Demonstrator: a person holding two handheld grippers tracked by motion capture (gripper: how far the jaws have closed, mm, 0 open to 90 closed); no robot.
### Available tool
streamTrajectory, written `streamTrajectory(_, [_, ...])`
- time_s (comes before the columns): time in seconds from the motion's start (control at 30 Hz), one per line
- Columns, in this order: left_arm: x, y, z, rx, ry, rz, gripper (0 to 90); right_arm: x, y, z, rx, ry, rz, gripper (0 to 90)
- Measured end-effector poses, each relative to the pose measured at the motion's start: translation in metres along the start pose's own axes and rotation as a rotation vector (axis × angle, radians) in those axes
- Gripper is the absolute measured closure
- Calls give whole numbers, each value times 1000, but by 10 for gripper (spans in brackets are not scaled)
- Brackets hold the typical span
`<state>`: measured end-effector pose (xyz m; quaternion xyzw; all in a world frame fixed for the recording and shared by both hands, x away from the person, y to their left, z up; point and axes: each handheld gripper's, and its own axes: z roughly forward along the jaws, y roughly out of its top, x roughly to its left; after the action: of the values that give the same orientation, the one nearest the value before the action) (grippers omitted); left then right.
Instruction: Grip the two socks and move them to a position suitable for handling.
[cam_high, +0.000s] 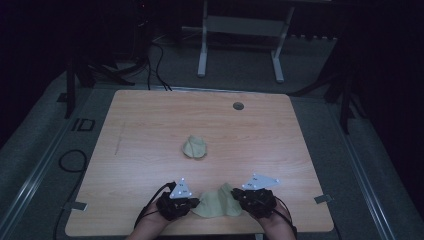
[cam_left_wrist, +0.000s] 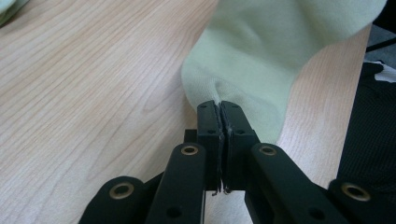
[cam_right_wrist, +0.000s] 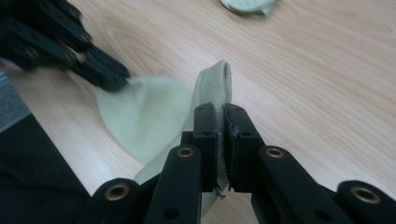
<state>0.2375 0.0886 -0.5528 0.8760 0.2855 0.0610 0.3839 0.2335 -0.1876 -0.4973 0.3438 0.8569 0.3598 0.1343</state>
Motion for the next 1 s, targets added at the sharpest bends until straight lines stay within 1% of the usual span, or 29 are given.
streamTrajectory(0.13, [4, 2, 3, 20, -6, 4, 873, -16, -15, -1, 20, -4, 73, 842])
streamTrajectory(0.23, [7, 4, 7, 34, -4, 13, 871, -24, -28, 1, 40, -9, 108, 841])
streamTrajectory(0.27, [7, 5, 9, 40, 11, 20, 870, -26, -32, 1, 41, -13, 121, 840])
streamTrajectory(0.3, [8, 6, 10, 39, 8, 7, 869, -28, -36, 3, 48, -17, 120, 838])
streamTrajectory(0.33, [9, 6, 11, 40, -6, -9, 868, -31, -39, 4, 56, -22, 121, 830])
streamTrajectory(0.37, [9, 7, 12, 41, -6, -8, 863, -33, -42, 5, 56, -22, 132, 816])
streamTrajectory(0.4, [9, 7, 12, 41, -6, -12, 848, -36, -44, 6, 58, -19, 141, 780])
streamTrajectory(0.43, [9, 8, 11, 42, -13, -11, 811, -38, -45, 7, 67, -23, 145, 716])
streamTrajectory(0.47, [9, 9, 9, 38, -21, -15, 769, -39, -45, 8, 72, -31, 143, 703])
streamTrajectory(0.5, [8, 10, 7, 31, -18, -21, 713, -40, -45, 8, 66, -31, 142, 697])
streamTrajectory(0.53, [7, 10, 4, 20, -9, -21, 691, -40, -44, 7, 61, -31, 141, 670])
streamTrajectory(0.6, [6, 11, -1, -12, -2, -32, 692, -40, -42, 5, 54, -30, 138, 669])
streamTrajectory(0.63, [4, 12, -3, -22, 2, -31, 694, -38, -41, 5, 53, -27, 133, 676])
streamTrajectory(0.67, [2, 13, -5, -30, 0, -27, 715, -36, -41, 6, 51, -28, 121, 695])
streamTrajectory(0.7, [-1, 13, -6, -37, -2, -23, 768, -34, -40, 7, 58, -26, 111, 725])
streamTrajectory(0.77, [-7, 14, -3, -28, -16, -8, 840, -29, -40, 11, 70, -14, 91, 766])
streamTrajectory(0.8, [-10, 13, 0, -19, -23, -3, 858, -27, -41, 13, 75, -10, 87, 776])
streamTrajectory(0.83, [-11, 13, 3, -12, -28, -3, 867, -25, -42, 16, 87, -3, 77, 778])
streamTrajectory(0.87, [-12, 12, 7, -2, -32, -2, 867, -24, -42, 18, 91, 0, 77, 778])
streamTrajectory(0.93, [-13, 9, 14, 30, -33, 0, 890, -22, -43, 23, 103, 8, 68, 778])
streamTrajectory(1.0, [-13, 7, 19, 49, -31, -9, 890, -20, -44, 27, 117, 9, 58, 777])
